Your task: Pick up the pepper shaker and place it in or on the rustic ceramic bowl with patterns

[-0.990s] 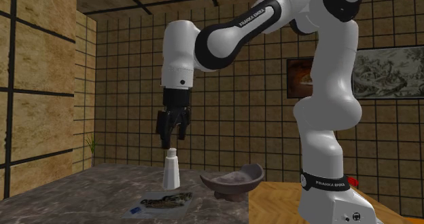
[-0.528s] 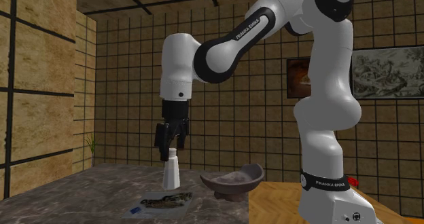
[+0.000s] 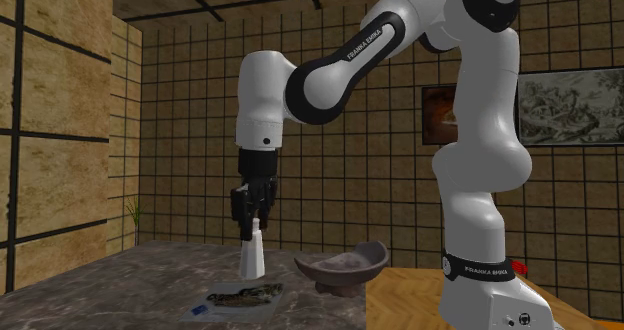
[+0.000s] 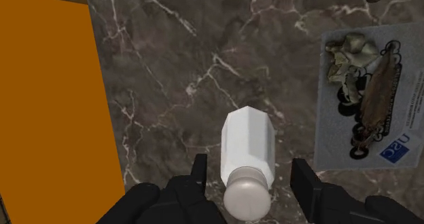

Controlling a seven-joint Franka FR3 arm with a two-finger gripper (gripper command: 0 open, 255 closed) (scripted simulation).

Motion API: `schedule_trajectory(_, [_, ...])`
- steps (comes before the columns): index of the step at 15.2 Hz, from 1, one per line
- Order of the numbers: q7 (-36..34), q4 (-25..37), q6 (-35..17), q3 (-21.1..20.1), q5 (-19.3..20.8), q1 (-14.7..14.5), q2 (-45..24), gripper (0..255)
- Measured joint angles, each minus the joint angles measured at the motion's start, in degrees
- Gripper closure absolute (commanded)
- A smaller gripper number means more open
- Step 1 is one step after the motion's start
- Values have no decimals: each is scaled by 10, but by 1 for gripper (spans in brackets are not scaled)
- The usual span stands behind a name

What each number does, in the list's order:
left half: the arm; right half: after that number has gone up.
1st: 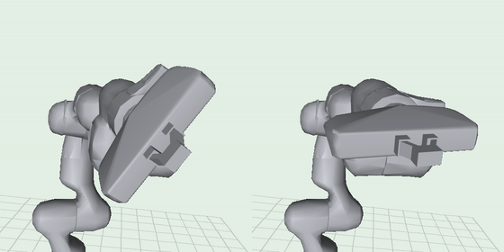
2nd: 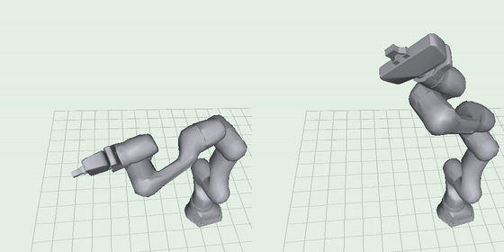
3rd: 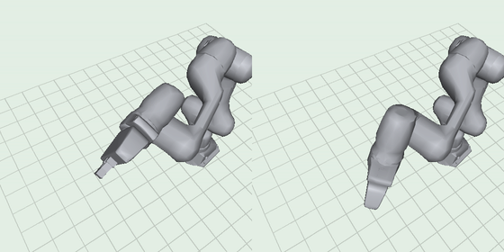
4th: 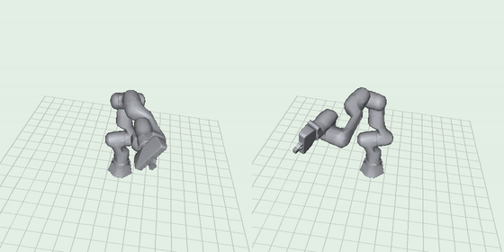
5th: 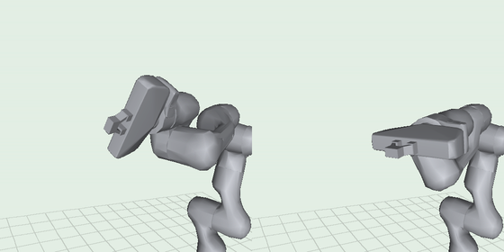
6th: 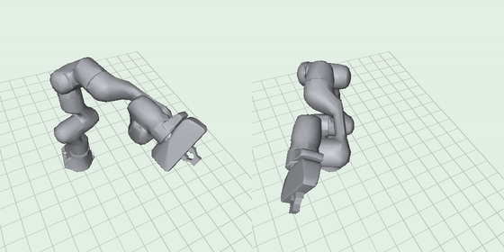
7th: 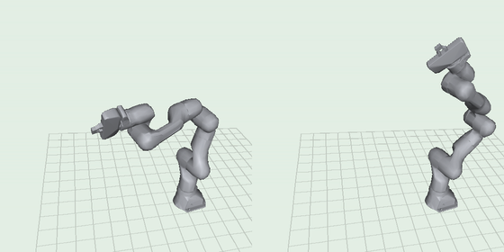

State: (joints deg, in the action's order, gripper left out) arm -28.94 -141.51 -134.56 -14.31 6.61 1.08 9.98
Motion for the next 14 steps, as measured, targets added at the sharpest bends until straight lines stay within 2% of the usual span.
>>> schedule_trajectory(9, [0, 0, 0, 0, 0, 0, 0, 255])
schedule_trajectory(14, [10, 13, 32, 2, -9, -2, 20, 255])
